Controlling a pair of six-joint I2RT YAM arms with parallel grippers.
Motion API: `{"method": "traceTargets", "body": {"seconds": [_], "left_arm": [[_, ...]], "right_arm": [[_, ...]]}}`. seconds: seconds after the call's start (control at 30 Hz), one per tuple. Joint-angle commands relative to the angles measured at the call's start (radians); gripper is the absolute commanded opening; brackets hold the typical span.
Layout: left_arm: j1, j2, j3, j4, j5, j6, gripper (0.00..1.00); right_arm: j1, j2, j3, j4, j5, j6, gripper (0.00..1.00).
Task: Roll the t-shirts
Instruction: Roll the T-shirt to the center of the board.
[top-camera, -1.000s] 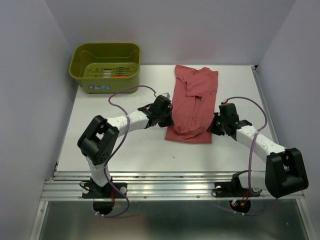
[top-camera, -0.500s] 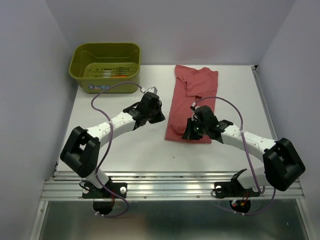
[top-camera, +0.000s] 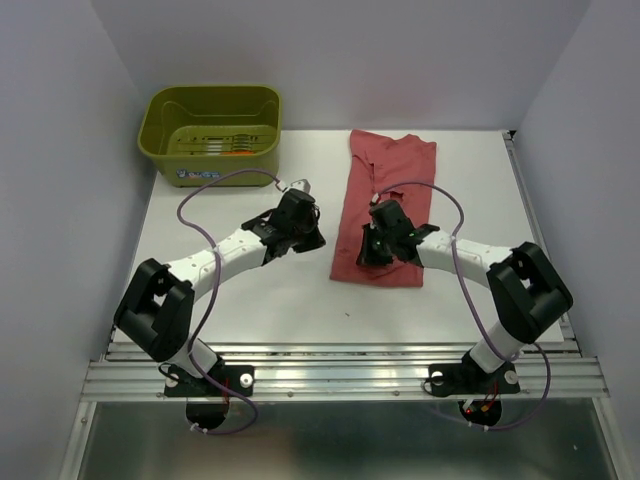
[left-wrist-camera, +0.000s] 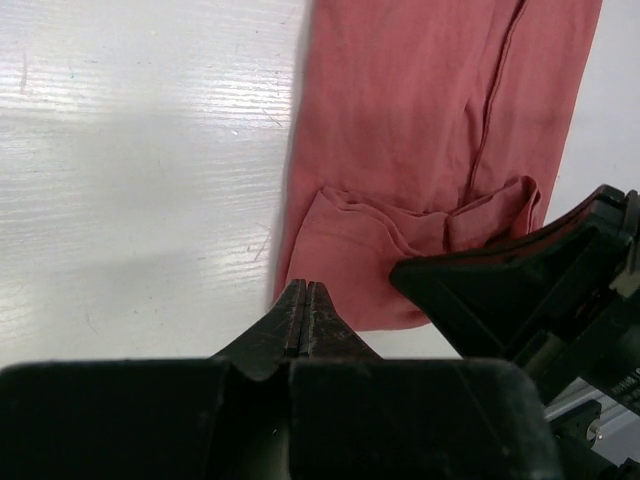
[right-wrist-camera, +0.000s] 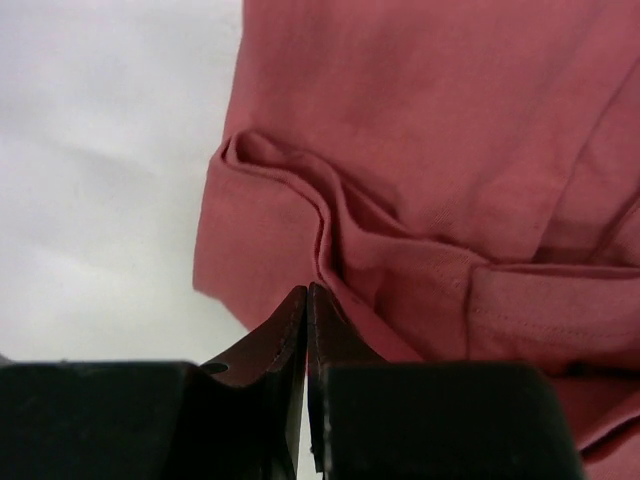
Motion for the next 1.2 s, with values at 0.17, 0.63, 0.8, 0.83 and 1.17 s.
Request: {"method": "traceTargets", "body": {"seconds": [0.17, 0.63, 0.8, 0.83, 1.17], "left_arm": [[-0.009, -0.047, -0.034, 0.036, 0.082, 0.016, 0.00], [-0.092, 0.174, 0.094, 0.090, 0.150, 0.029, 0.06], [-0.092, 0.246, 0.140, 0.096, 0.156, 0.040, 0.05], [-0.089, 0.269, 0.150, 0.094, 0.154, 0.040, 0.05], [-0.066, 0.326, 0.151, 0.073, 0.134, 0.028, 0.03]], "right_arm": [[0.004, 0.103, 0.114, 0.032, 0.259, 0.007, 0.07], [-0.191, -0.170, -0.020, -0.009, 0.227, -0.007, 0.20], [-0.295, -0.230, -0.135, -0.031, 0.152, -0.043, 0.34], [-0.295, -0.235, -0.155, -0.035, 0.145, -0.057, 0.39], [-0.314, -0.161, -0.156, -0.043, 0.157, -0.114, 0.45]]}}
